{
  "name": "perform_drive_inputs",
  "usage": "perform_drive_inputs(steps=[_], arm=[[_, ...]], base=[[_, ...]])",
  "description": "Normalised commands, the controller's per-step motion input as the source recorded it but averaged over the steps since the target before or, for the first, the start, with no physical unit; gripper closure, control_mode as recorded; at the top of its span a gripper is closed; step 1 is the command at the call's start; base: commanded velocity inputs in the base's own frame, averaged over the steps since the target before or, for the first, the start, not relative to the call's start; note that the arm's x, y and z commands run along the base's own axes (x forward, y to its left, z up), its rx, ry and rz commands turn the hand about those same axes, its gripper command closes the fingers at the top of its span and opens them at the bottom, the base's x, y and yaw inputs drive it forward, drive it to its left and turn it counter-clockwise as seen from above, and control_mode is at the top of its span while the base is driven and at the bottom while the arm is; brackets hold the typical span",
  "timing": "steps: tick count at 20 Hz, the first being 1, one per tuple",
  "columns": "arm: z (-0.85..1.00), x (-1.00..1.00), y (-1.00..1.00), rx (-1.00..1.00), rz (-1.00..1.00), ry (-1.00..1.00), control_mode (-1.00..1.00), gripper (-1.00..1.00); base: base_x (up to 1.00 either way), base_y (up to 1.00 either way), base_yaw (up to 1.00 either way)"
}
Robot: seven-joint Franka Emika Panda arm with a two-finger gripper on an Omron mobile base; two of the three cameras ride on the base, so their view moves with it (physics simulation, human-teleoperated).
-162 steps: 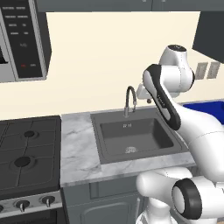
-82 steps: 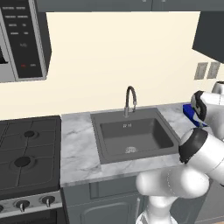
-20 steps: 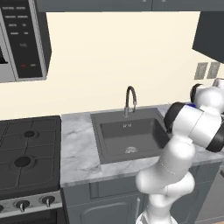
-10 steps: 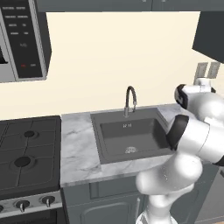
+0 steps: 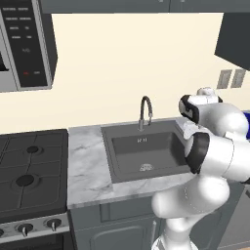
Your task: Pick up all produce items and place them in the sink. Turn on the sink faucet to wash them. Then turn the sink off and put them in the tray.
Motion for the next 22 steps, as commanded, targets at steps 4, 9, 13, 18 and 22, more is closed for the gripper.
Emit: perform_drive_inputs(steps=[4,9,13,18,22], arm=[[-0.04,0.34,0.39,0.15,0.19,0.08,-1.00,1.00],[-0.14,0.33,0.25,0.18,0.17,0.02,-1.00,1.00],[-0.29,0.28,0.12,0.18,0.14,0.00,-1.00,1.00],[-0.34,0.24,0.11,0.16,0.15,-0.01,-1.00,1.00],[-0.26,0.27,0.19,0.16,0.15,-0.10,-1.00,1.00]], base=[[0.00,0.00,0.00],[0.00,0.00,0.00],[0.00,0.00,0.00],[0.00,0.00,0.00],[0.00,0.00,0.00]])
